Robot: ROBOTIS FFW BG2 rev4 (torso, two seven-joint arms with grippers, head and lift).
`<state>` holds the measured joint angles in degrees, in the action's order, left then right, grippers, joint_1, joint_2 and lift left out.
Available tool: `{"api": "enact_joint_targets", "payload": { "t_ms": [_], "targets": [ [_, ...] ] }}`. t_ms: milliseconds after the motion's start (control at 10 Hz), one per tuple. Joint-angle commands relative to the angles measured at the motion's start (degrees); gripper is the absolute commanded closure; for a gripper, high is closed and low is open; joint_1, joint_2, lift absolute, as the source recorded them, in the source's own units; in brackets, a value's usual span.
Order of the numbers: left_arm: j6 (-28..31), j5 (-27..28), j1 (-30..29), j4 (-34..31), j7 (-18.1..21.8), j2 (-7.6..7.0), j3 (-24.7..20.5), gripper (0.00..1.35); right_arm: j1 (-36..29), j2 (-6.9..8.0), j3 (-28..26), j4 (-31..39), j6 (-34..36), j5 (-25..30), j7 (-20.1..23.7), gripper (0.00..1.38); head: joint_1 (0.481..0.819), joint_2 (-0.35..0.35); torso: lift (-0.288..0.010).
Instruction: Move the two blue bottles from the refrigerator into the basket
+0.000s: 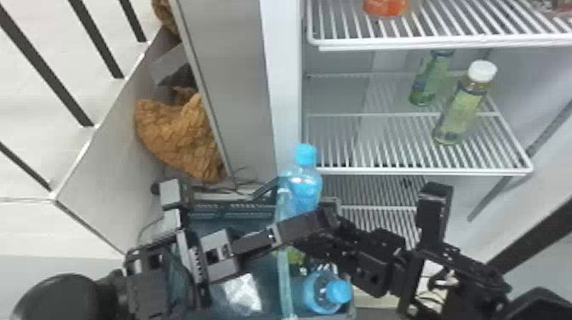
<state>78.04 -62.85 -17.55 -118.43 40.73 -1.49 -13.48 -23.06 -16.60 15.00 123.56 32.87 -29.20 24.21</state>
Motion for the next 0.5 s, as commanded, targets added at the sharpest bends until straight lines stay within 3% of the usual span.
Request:
{"api": "enact_joint_targets", "payload": {
  "t_ms": [0,100,400],
  "targets": [
    [0.01,-0.22,-0.02,0.1,0.05,0.0,0.11,1.2,0.56,-0.01,0.08,-0.87,-0.25,-0.05,0.48,0.15,0.695,0.066,-0.22],
    [0.01,-0.45,-0.02,0.1,0.05,0.0,0.11,1.2,0.42,-0.01,0.19,-1.01,-2.08,0.07,0.48,0.07,0.695,0.065,-0.22],
    [-0.13,-0.68,-0.31,0.24,0.05,0.0,0.11,1.2,-0.99,0.08,-1.29,-0.45,-7.14,0.29,0.4,0.12,0.695,0.056,-0.22]
  ]
}}
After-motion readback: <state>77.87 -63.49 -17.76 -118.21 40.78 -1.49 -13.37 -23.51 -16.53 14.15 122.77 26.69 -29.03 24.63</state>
